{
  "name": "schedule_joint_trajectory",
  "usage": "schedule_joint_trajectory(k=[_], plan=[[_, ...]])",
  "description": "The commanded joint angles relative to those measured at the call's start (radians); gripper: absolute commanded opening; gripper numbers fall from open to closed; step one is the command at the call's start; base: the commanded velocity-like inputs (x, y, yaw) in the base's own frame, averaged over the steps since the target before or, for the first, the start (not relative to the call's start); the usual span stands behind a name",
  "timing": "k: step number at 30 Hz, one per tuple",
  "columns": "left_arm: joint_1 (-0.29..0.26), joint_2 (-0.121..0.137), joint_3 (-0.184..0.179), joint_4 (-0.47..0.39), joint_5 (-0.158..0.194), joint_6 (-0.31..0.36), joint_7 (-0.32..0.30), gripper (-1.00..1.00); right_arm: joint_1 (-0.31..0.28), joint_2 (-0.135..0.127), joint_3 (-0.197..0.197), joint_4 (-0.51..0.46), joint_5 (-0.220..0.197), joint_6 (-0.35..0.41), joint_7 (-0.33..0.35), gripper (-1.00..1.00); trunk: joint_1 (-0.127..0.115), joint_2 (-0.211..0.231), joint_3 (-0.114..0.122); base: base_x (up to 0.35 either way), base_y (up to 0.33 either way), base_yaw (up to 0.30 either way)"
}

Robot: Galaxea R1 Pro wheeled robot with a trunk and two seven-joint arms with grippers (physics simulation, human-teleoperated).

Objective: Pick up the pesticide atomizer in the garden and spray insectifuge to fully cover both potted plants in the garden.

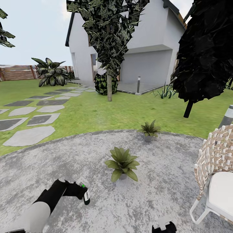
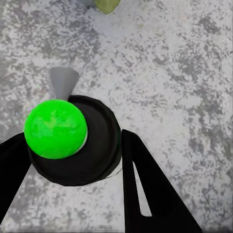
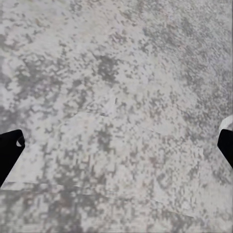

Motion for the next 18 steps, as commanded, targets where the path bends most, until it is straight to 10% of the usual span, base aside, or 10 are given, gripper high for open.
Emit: schedule_joint_trajectory(k=[1, 10, 18], plan=[[-0.003, 0.002, 0.007, -0.001, -0.004, 0.023, -0.007, -1.00, 0.000, 0.001, -0.008, 0.002, 0.009, -0.012, -0.007, 1.00, 0.000, 0.000, -0.001, 0.000, 0.000, 0.000], [-0.053, -0.004, -0.008, -0.003, -0.006, 0.300, -0.010, -1.00, 0.000, 0.002, -0.009, 0.002, -0.112, -0.025, -0.049, 1.00, 0.000, 0.000, -0.001, 0.000, 0.000, -0.002], [-0.059, -0.003, -0.082, -0.002, -0.041, 0.340, -0.012, -1.00, 0.000, 0.005, -0.009, 0.004, -0.117, -0.025, -0.050, 1.00, 0.000, 0.000, 0.000, 0.000, 0.000, -0.237]])
